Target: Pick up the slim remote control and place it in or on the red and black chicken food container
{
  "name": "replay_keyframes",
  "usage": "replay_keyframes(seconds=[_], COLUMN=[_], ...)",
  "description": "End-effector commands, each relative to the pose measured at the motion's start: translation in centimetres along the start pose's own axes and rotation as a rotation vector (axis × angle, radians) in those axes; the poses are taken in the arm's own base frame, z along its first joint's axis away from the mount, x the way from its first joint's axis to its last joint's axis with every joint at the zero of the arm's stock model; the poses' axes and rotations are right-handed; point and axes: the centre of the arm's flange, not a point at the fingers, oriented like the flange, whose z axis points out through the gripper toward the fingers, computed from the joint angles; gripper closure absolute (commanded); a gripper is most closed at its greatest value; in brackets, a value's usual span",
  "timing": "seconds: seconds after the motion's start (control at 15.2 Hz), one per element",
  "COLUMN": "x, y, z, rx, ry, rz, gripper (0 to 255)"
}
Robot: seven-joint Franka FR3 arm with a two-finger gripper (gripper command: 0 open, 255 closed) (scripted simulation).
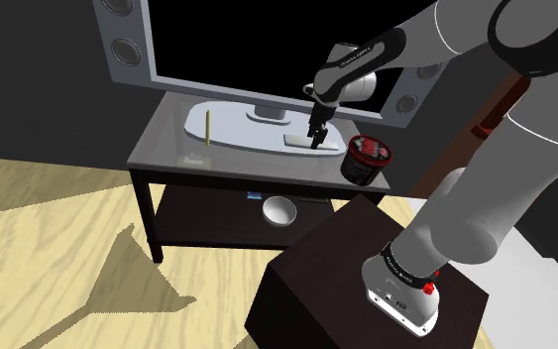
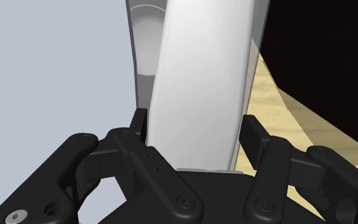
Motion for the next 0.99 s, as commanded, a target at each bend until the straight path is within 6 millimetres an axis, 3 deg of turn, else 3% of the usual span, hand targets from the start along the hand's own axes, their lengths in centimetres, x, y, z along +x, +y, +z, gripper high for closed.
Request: replay_keyframes(seconds=[0.0, 0.92], x=[-0.1, 0.0], y=[-0.1, -0.1], z=[-1.1, -8.5], rx=[0.000, 0.000], ry=[0.000, 0.000], rz=[0.000, 0.000], gripper=[255, 255])
